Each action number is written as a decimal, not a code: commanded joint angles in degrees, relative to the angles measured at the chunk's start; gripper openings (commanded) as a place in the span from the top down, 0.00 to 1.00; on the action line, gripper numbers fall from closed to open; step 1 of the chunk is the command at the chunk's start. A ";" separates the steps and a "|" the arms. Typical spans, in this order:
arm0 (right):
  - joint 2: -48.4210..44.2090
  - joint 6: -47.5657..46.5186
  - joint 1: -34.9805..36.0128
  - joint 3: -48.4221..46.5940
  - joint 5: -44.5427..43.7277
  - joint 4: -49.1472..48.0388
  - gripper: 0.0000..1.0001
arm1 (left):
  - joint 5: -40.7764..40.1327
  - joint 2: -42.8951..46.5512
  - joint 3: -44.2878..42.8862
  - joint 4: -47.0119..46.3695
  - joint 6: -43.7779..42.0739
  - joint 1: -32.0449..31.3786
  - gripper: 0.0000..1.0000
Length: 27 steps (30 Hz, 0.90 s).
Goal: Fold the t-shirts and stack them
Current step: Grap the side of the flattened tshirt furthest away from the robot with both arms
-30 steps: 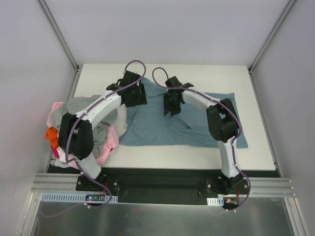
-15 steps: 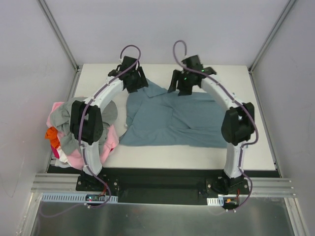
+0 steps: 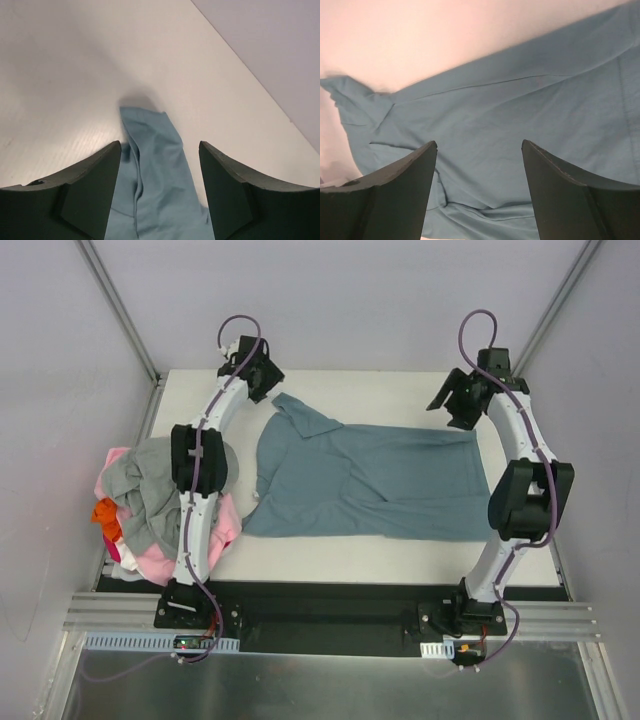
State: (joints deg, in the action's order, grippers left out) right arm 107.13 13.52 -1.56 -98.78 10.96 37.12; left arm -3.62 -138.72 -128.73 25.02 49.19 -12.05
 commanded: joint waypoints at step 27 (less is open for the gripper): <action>2.03 -0.42 -10.04 2.10 -2.61 1.02 0.28 | 2.30 -5.60 7.69 -17.01 12.51 1.95 0.72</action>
State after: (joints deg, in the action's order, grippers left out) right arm 110.08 13.87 -10.37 -96.77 10.04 37.21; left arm -2.26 -147.61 -124.01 8.12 61.69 -9.76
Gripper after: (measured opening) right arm 0.720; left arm 0.330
